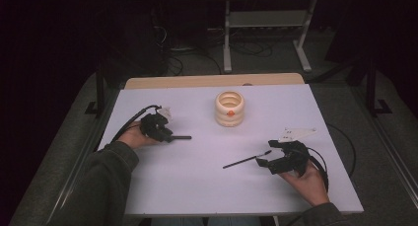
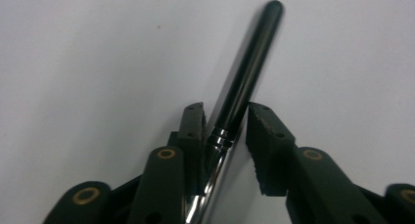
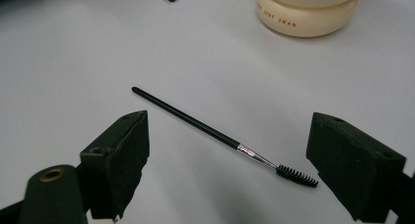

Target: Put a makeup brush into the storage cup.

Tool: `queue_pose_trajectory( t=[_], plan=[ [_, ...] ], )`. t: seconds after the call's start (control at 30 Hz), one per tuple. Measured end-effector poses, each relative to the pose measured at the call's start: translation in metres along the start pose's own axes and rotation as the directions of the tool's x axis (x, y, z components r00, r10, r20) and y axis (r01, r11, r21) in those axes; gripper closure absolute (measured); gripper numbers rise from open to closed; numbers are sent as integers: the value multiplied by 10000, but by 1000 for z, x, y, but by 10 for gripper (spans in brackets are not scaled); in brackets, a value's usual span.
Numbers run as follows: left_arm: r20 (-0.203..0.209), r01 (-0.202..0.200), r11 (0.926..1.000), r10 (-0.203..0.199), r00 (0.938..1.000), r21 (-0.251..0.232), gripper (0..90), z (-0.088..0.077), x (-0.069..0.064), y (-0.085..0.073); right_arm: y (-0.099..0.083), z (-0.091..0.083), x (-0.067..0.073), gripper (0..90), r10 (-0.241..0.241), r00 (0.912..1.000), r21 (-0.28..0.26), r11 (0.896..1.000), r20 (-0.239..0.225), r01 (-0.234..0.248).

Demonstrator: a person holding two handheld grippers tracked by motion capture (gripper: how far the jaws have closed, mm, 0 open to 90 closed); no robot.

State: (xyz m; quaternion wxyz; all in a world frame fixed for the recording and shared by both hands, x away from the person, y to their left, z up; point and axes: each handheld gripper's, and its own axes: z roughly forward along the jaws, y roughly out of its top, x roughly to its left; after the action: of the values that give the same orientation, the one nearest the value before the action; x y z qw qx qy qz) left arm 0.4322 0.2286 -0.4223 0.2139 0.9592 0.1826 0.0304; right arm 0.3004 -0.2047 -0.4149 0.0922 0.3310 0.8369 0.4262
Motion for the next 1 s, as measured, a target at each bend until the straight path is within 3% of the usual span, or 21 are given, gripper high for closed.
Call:
queue_pose_trajectory(
  t=[0.1,0.3,0.67,1.0],
  plan=[
    [23,-307,9993,307,9995,195,780,1,-1,3,0,1,0,150,-95,10000,19,10000,5,95],
    [45,-187,9996,186,9998,216,791,1,-1,4,0,3,1,150,-2,10000,187,9998,-52,3],
    [-40,-387,9975,390,9992,599,795,-3,-7,5,0,2,2,165,-91,9999,143,9999,-121,93],
    [-99,-565,9978,569,9983,353,795,-17,-19,8,7,-2,6,166,-221,9994,140,9996,-280,225]
  ],
)
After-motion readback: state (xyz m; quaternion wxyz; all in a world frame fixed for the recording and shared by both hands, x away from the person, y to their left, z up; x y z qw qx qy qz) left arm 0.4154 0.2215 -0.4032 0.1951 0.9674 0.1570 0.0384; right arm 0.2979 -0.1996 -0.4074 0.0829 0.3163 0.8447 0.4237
